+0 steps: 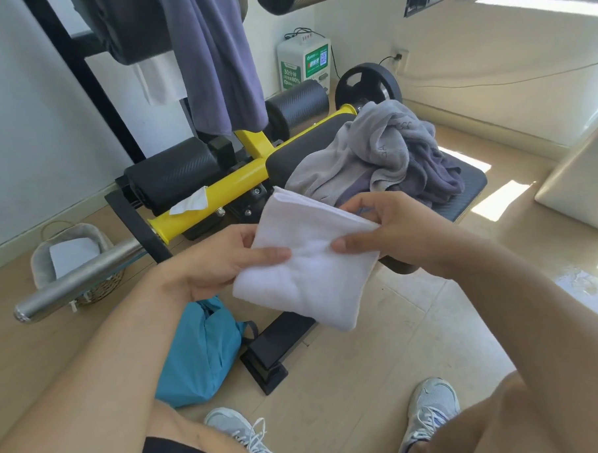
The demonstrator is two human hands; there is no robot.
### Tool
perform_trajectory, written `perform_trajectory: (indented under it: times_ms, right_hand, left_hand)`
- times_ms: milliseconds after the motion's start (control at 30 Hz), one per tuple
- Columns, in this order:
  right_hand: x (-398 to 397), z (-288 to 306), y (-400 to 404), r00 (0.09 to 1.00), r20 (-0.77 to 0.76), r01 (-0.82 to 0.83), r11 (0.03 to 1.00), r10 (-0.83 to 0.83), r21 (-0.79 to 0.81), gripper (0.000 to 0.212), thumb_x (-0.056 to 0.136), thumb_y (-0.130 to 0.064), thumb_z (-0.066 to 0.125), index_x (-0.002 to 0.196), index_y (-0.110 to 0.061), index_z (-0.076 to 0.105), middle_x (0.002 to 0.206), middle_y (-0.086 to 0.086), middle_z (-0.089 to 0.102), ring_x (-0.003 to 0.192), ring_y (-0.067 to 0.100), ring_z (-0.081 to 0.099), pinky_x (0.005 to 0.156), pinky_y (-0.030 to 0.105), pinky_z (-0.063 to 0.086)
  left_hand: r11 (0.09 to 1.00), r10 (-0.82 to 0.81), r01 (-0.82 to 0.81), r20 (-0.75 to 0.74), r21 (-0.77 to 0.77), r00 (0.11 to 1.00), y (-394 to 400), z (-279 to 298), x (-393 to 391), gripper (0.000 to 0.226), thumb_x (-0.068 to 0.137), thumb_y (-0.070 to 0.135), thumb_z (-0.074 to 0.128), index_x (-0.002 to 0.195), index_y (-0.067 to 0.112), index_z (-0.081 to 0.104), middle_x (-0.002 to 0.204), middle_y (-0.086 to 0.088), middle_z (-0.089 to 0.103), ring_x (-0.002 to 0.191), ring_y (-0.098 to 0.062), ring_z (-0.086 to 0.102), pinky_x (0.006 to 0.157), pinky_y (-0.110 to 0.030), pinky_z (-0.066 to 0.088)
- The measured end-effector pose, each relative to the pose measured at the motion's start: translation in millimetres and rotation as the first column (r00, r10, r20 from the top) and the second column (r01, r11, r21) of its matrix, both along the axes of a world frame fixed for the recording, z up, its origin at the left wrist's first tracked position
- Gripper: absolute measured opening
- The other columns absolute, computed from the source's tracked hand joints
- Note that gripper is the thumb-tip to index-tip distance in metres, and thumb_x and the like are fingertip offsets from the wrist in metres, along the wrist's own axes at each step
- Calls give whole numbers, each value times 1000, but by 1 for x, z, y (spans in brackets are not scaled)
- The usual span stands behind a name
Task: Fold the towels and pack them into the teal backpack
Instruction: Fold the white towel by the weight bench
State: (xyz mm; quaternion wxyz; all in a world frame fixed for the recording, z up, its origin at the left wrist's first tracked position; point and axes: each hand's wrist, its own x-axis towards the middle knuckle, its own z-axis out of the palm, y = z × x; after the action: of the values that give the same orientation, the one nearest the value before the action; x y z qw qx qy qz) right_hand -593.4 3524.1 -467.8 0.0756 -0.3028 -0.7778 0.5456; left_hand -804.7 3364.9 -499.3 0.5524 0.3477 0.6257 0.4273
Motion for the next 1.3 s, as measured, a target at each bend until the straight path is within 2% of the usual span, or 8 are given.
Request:
perform_trajectory:
  times_ms: [133,300,533,700,933,1033,1167,1300]
  right_hand:
    - [-7,-9,0,973,-145,112,920,-178,-376,57,76,-27,87,126,-14,63,114,11,75,101,30,75,92,58,58]
    - [-15,-14,-7,992,-92,17,819,-86,-574,46,87,-32,74,129,-12,67,122,8,74,117,29,69,107,49,50]
    - [-20,-21,-4,985,-103,64,844,-140,-532,39,93,-15,70,131,-11,63,121,7,74,110,26,72,86,38,62]
    - [-22,-20,-7,966,-132,141,884,-220,-445,39,93,-7,69,130,-18,63,121,4,74,103,25,74,88,49,61]
    - [-20,-10,-9,953,-214,48,804,-215,-593,41,99,4,53,124,-23,69,121,8,74,110,30,71,95,50,57]
    - [-20,-9,-8,942,-207,57,731,-266,-680,46,97,14,44,111,-19,73,110,7,78,94,23,76,79,37,64]
    - [-21,-12,-4,946,-222,25,733,-238,-679,44,97,14,44,122,-11,70,119,12,75,108,29,73,84,40,63]
    - [-19,-17,0,956,-197,124,906,-219,-405,41,100,9,42,103,-11,78,113,18,74,101,44,71,89,65,55]
  left_hand:
    - [991,110,-118,133,55,985,3,5,4,33,85,18,67,118,15,69,117,-7,76,101,-23,75,79,-33,63]
    - [976,178,-206,278,76,944,3,9,2,44,87,13,67,131,15,64,127,-11,71,113,-30,71,90,-43,61]
    - [976,201,-212,193,38,960,6,4,2,50,82,11,73,130,14,63,126,-9,73,116,-29,70,97,-46,58]
    - [970,235,-241,164,18,958,8,4,2,46,77,11,76,122,16,66,119,-6,76,108,-25,73,90,-41,61]
    - [963,185,-248,411,105,893,5,13,-4,35,79,10,66,111,17,80,117,-12,75,97,-22,76,75,-31,64]
    - [957,174,-278,591,89,788,3,14,-7,33,65,15,71,95,9,84,106,-16,77,87,-23,78,64,-29,63]
    - [975,136,-220,738,17,661,-1,11,-17,37,83,0,72,120,-9,70,125,-30,67,111,-39,71,86,-40,62]
    - [973,167,-231,680,3,714,0,6,-18,60,74,4,81,131,-6,64,136,-27,61,120,-36,66,95,-43,59]
